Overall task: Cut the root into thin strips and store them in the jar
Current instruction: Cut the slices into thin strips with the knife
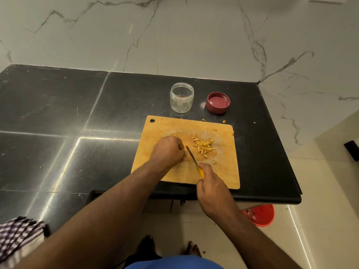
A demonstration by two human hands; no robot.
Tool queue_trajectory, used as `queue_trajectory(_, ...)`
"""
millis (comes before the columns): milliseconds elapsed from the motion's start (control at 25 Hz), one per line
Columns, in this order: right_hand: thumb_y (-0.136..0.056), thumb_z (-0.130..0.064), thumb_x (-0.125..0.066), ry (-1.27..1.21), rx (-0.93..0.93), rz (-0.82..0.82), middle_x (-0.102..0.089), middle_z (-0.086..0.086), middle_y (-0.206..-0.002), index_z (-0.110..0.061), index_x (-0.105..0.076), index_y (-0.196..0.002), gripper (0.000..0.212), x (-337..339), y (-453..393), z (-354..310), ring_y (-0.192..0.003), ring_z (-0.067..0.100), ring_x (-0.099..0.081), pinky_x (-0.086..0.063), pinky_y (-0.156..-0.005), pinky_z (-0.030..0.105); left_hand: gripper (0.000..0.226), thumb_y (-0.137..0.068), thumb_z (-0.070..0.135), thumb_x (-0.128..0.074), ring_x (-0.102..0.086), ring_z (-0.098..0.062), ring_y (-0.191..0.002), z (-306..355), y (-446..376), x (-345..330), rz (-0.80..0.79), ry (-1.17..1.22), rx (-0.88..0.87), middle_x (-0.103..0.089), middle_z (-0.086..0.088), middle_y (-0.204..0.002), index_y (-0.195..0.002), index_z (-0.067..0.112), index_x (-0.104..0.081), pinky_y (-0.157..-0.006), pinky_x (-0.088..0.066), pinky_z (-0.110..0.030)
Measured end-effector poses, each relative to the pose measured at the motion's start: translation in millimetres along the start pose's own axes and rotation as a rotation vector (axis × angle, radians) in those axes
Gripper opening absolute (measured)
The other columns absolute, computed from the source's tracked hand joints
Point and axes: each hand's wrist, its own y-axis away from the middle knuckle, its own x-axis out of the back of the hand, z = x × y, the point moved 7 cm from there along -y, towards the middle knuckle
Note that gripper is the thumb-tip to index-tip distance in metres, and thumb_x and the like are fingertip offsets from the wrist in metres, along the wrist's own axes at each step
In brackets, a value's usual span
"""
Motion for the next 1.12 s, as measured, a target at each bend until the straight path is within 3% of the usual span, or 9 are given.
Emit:
queue_trajectory(240, -0.102, -0.018, -0.039, 0.015, 0.016, -0.001, -0.058, -0.002, -0.110, -0.025, -0.035, -0.142, 0.041, -2, -1, -2, -0.086, 0.011, -0.056, -0.047, -0.073, 0.029, 0.010, -0.088, 0.027, -0.071, -0.063, -0.015, -0.084, -2, -1, -3, 0.000, -0.003, 0.014, -0.069, 0.006, -0.087, -0.096, 0.022, -0.075, -0.078, -0.058, -0.039)
queue_trajectory(520, -0.101, -0.018, -0.036, 0.053, 0.022, -0.047, -0.058, 0.002, -0.106, -0.025, -0.033, -0.138, 0.037, -7, -4, -2, -0.086, 0.017, -0.058, -0.052, -0.074, 0.039, 0.010, -0.089, 0.034, -0.068, -0.063, -0.017, -0.090, -2, 4, 0, 0.056, -0.058, 0.048, -0.070, 0.009, -0.092, -0.095, 0.027, -0.073, -0.082, -0.050, -0.037)
queue_trajectory(640, -0.102, -0.019, -0.037, 0.046, 0.024, -0.060, -0.057, -0.001, -0.100, -0.026, -0.034, -0.138, 0.037, -6, 6, 2, -0.082, 0.012, -0.056, -0.049, -0.069, 0.031, 0.012, -0.090, 0.037, -0.066, -0.062, -0.018, -0.096, -3, 6, 1, 0.084, -0.075, 0.076, -0.070, 0.009, -0.097, -0.097, 0.029, -0.073, -0.083, -0.043, -0.037)
queue_trajectory(800, -0.103, -0.018, -0.039, -0.005, -0.006, 0.009, -0.057, -0.001, -0.111, -0.024, -0.036, -0.144, 0.042, 5, 12, 10, -0.087, 0.010, -0.055, -0.040, -0.070, 0.021, 0.016, -0.091, 0.039, -0.068, -0.060, -0.018, -0.104, -3, 8, 1, 0.090, -0.073, 0.083, -0.070, 0.010, -0.105, -0.104, 0.031, -0.072, -0.087, -0.037, -0.040)
queue_trajectory(920, -0.103, -0.016, -0.039, -0.049, -0.022, 0.041, -0.058, -0.003, -0.111, -0.023, -0.037, -0.144, 0.042, 13, 7, 14, -0.082, 0.008, -0.054, -0.033, -0.060, 0.013, 0.020, -0.092, 0.039, -0.068, -0.059, -0.017, -0.108, -4, 9, 2, 0.094, -0.072, 0.072, -0.070, 0.011, -0.110, -0.110, 0.032, -0.072, -0.089, -0.035, -0.041)
queue_trajectory(1040, -0.103, -0.016, -0.038, -0.049, -0.006, 0.020, -0.058, -0.003, -0.107, -0.024, -0.036, -0.143, 0.042, 10, 6, 12, -0.076, 0.006, -0.052, -0.030, -0.055, 0.013, 0.021, -0.093, 0.038, -0.066, -0.058, -0.017, -0.109, -6, 10, 1, 0.099, -0.054, 0.071, -0.070, 0.012, -0.112, -0.112, 0.032, -0.073, -0.090, -0.035, -0.042)
queue_trajectory(1120, -0.103, -0.017, -0.038, -0.046, 0.005, 0.005, -0.058, -0.002, -0.110, -0.024, -0.036, -0.144, 0.042, 6, 4, 9, -0.080, 0.006, -0.052, -0.032, -0.060, 0.016, 0.020, -0.092, 0.039, -0.067, -0.057, -0.017, -0.109, -9, 10, 0, 0.092, -0.036, 0.086, -0.070, 0.013, -0.110, -0.110, 0.033, -0.073, -0.091, -0.036, -0.043)
